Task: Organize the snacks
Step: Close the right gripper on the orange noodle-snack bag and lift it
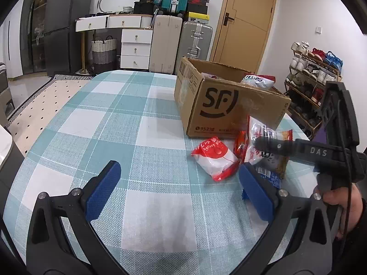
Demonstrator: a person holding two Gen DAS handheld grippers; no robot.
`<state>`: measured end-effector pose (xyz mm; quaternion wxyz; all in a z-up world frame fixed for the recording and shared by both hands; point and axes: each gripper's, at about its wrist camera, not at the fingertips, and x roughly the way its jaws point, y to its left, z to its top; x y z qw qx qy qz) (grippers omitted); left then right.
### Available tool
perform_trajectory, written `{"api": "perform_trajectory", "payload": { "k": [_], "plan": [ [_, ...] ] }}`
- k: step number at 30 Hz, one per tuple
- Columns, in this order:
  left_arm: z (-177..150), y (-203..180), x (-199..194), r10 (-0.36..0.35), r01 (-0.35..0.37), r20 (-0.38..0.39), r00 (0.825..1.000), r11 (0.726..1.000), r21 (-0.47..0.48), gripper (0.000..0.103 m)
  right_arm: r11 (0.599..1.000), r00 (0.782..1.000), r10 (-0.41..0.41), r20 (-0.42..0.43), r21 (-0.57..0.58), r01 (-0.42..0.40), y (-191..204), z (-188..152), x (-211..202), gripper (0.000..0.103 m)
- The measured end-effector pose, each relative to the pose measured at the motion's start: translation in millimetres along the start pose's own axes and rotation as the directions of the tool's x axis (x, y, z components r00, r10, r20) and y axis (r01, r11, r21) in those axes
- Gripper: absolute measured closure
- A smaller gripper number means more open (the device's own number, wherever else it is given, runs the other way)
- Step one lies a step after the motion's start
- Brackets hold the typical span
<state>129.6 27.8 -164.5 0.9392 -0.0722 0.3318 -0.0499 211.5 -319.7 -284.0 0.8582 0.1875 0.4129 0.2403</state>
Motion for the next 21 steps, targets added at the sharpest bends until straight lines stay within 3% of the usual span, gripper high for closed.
{"api": "perform_trajectory", "payload": {
  "k": [4, 16, 21],
  "plan": [
    [0, 0, 1, 0.008, -0.008, 0.004, 1.000, 1.000, -0.003, 0.000, 0.999, 0.999, 0.027, 0.042, 0.033, -0.028, -3, -7, -16, 0.059],
    [-2, -3, 2, 0.018, -0.018, 0.005, 1.000, 1.000, 0.012, 0.000, 0.996, 0.990, 0.059, 0.127, 0.058, -0.067, -1, -30, -65, 0.060],
    [-5, -8, 15, 0.011, -0.008, -0.082, 0.997, 1.000, 0.028, 0.000, 0.998, 0.984, 0.051, 0.172, 0.039, -0.059, 1, -39, -95, 0.060]
  ]
}}
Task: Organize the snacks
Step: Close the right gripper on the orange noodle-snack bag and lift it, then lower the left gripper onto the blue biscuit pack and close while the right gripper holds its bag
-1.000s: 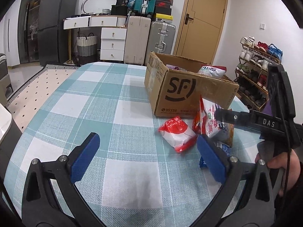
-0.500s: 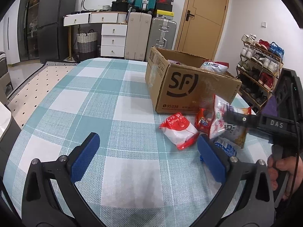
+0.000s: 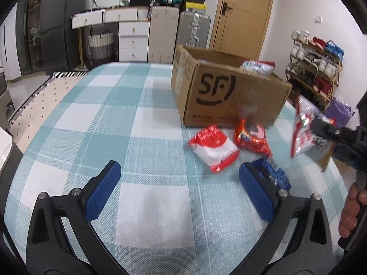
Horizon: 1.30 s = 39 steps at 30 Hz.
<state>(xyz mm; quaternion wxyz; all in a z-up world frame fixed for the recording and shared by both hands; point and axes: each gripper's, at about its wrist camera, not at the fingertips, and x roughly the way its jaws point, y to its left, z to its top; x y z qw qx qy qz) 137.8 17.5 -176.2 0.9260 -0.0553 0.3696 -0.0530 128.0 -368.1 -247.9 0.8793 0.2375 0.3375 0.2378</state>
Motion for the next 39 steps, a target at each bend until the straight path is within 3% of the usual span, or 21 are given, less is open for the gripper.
{"api": "perform_trajectory", "payload": {
  "k": [5, 11, 15, 17, 29, 35, 39],
  "plan": [
    [-1, -3, 3, -0.022, 0.022, -0.036, 0.999, 1.000, -0.011, 0.000, 1.000, 0.999, -0.006, 0.041, -0.017, 0.006, 1, -9, -33, 0.060],
    [0, -33, -2, -0.038, 0.041, -0.060, 0.997, 0.998, 0.051, 0.000, 1.000, 0.998, -0.005, 0.065, -0.018, 0.006, 0, -21, -59, 0.060],
    [0, -58, 7, 0.028, -0.019, -0.090, 0.996, 0.995, 0.095, 0.000, 1.000, 0.996, 0.019, 0.084, 0.022, -0.021, -5, -27, -73, 0.060],
    [1, -67, 13, 0.017, -0.006, -0.114, 0.993, 0.995, 0.097, 0.000, 1.000, 0.996, -0.006, 0.090, -0.005, 0.007, -2, -29, -79, 0.060],
    [2, -114, 48, -0.001, 0.021, -0.216, 0.976, 0.996, 0.090, 0.000, 1.000, 0.992, 0.008, 0.129, 0.022, -0.010, -17, -36, -103, 0.059],
    [3, -124, 63, 0.035, -0.015, -0.238, 0.971, 0.996, 0.086, 0.001, 1.000, 0.990, 0.015, 0.139, 0.009, -0.017, -18, -37, -109, 0.059],
    [3, -129, 73, 0.062, -0.033, -0.261, 0.963, 0.993, 0.111, 0.019, 0.995, 0.989, 0.056, 0.135, 0.072, -0.066, -31, -36, -108, 0.059]
  ]
}}
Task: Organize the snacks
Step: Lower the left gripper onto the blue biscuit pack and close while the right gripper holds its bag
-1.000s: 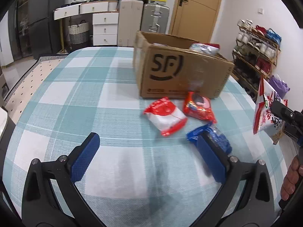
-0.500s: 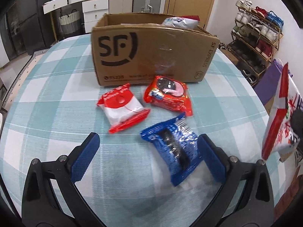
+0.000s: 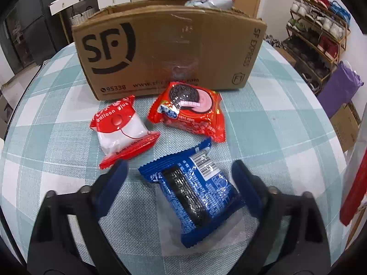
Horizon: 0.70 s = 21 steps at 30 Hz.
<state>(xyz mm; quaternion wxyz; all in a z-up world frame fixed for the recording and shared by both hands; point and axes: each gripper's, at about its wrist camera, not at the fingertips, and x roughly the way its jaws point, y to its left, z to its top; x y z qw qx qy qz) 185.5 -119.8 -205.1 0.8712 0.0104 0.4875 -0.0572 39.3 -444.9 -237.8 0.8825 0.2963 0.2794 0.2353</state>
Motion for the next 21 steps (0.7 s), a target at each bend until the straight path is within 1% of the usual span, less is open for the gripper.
{"api": "perform_trajectory", "payload": {
  "k": [1, 3, 5, 9, 12, 15, 18, 21],
  "plan": [
    [0, 0, 1, -0.016, 0.016, -0.010, 1.000, 1.000, 0.001, 0.024, 1.000, 1.000, 0.002, 0.001, 0.005, -0.002, -1, 0, 0, 0.059],
    [-1, 0, -1, -0.026, 0.026, -0.003, 1.000, 1.000, 0.007, 0.034, 1.000, 1.000, 0.005, 0.004, 0.006, -0.005, -1, -1, -2, 0.059],
    [-2, 1, -3, -0.035, 0.035, -0.003, 0.999, 0.999, 0.013, 0.040, 1.000, 1.000, 0.006, 0.008, 0.004, -0.006, 0, -1, -5, 0.059],
    [-5, 9, -7, -0.042, 0.042, -0.003, 0.999, 0.999, 0.012, 0.061, 1.000, 1.000, 0.016, 0.008, 0.013, -0.016, 0, -1, -6, 0.059],
    [-6, 17, -10, -0.082, 0.082, -0.009, 0.997, 0.997, -0.008, 0.061, 0.999, 1.000, 0.016, 0.001, 0.036, -0.016, -1, -2, -4, 0.059],
    [-10, 20, -16, -0.090, 0.090, 0.006, 0.996, 0.996, 0.011, 0.061, 0.999, 1.000, 0.014, 0.003, 0.041, -0.014, 2, -3, -6, 0.059],
    [-15, 24, -31, -0.074, 0.072, 0.049, 0.996, 0.997, 0.040, 0.061, 0.999, 1.000, 0.001, 0.022, 0.035, -0.002, 8, -4, -13, 0.059],
    [-21, 31, -46, -0.066, 0.062, 0.081, 0.995, 0.997, 0.050, 0.061, 0.999, 1.000, -0.010, 0.027, 0.033, 0.009, 13, -6, -16, 0.059]
  ]
}}
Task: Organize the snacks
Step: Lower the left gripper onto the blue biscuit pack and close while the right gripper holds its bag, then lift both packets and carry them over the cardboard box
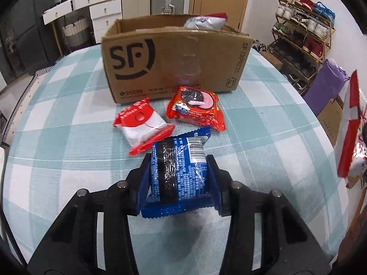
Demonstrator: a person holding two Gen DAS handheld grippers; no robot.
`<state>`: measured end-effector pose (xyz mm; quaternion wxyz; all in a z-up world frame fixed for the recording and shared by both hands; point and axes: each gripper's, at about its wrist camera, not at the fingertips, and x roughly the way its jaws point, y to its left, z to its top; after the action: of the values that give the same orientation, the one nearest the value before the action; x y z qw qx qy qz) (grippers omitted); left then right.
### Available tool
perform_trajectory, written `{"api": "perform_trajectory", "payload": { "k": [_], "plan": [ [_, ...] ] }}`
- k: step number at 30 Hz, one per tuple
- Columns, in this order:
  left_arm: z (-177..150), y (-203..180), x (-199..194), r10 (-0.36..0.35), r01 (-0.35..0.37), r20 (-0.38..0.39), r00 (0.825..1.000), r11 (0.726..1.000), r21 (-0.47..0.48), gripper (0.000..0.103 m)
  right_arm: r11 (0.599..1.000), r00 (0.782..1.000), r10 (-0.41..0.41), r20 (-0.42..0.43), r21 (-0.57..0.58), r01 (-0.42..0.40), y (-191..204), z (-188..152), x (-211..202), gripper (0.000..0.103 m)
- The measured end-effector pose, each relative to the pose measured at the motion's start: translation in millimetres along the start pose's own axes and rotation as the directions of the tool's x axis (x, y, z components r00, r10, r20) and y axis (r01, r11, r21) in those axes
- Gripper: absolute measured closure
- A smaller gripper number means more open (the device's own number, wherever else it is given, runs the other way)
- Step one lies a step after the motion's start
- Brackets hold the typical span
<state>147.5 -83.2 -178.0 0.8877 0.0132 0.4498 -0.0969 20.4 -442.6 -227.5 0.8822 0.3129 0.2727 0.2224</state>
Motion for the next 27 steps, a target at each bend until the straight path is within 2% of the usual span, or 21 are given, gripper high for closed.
{"api": "perform_trajectory", "payload": {
  "k": [12, 17, 27],
  "plan": [
    [-27, 43, -73, 0.043, -0.045, 0.117, 0.992, 0.999, 0.011, 0.061, 0.998, 1.000, 0.010, -0.004, -0.062, -0.010, 42, -9, 0, 0.059],
    [-35, 51, -101, 0.038, -0.041, 0.170, 0.985, 0.999, 0.011, 0.061, 0.996, 1.000, 0.021, -0.023, -0.084, -0.023, 58, -14, 4, 0.059],
    [-44, 68, -139, 0.026, -0.022, 0.214, 0.977, 1.000, -0.020, 0.061, 0.991, 0.998, 0.021, -0.066, -0.129, -0.030, 78, -23, 12, 0.059]
  ]
}}
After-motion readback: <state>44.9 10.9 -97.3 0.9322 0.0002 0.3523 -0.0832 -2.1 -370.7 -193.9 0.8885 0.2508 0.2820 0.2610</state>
